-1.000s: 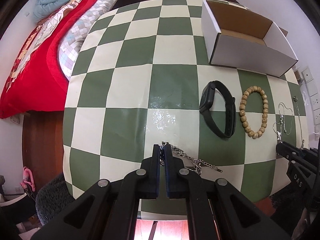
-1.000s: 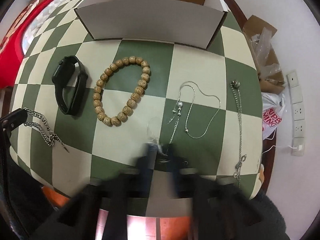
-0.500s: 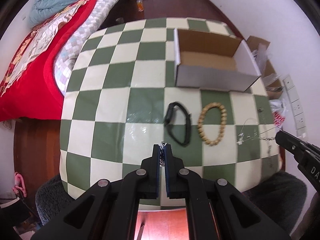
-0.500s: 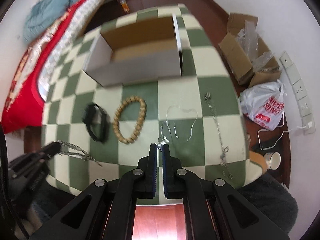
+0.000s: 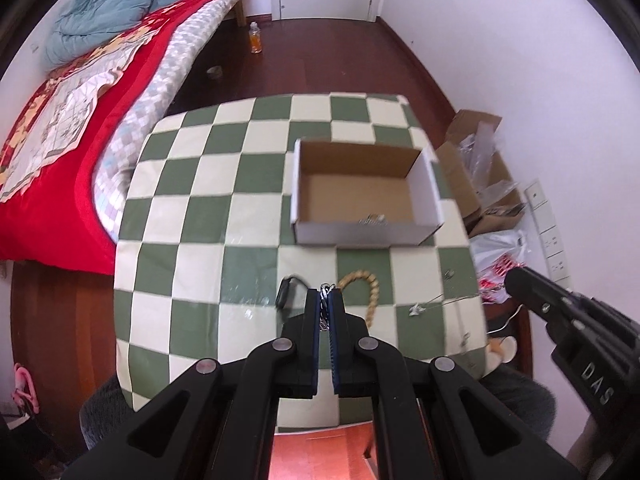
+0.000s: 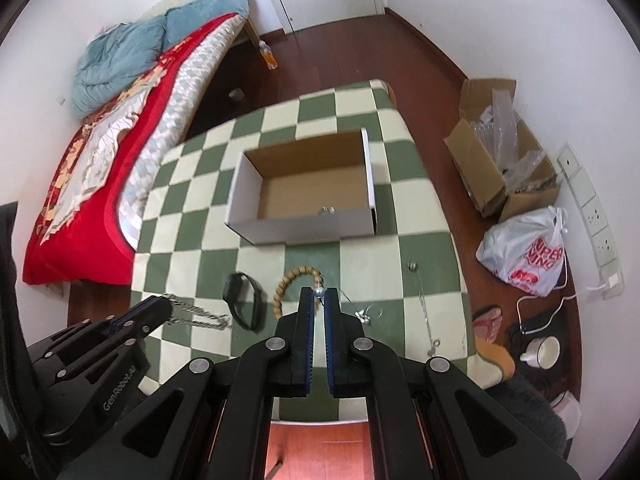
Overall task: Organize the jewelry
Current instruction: 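Carry both held pieces over the white box and open both grippers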
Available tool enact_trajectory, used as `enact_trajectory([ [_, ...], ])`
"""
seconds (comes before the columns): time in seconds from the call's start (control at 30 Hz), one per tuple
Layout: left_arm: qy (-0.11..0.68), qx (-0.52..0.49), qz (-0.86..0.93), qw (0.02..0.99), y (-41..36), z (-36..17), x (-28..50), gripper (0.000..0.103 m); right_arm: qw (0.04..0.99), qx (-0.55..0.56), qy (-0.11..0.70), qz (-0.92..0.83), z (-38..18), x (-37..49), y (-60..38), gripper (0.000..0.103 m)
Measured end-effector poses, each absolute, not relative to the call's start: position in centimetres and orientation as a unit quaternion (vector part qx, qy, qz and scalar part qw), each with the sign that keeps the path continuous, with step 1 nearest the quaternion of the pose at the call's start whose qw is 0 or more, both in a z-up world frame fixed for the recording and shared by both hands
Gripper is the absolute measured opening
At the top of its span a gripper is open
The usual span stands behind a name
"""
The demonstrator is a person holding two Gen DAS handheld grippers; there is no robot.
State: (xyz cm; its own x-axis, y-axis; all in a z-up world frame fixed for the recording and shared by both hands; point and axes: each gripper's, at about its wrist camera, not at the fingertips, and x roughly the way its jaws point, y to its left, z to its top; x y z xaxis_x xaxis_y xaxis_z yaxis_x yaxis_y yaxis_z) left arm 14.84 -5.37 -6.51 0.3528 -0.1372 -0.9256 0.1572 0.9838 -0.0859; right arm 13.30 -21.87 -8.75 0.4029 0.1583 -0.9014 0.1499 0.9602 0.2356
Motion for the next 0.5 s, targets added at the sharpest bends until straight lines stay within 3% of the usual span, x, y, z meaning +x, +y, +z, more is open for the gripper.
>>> enact_trajectory([
  [0.5, 0.537, -0.013, -0.123, 0.834, -6.7, 2.3, 24.2, 0.002, 0.876, 0.128, 0.464, 0.012, 3.1, 20.6, -23.4, 0.005],
])
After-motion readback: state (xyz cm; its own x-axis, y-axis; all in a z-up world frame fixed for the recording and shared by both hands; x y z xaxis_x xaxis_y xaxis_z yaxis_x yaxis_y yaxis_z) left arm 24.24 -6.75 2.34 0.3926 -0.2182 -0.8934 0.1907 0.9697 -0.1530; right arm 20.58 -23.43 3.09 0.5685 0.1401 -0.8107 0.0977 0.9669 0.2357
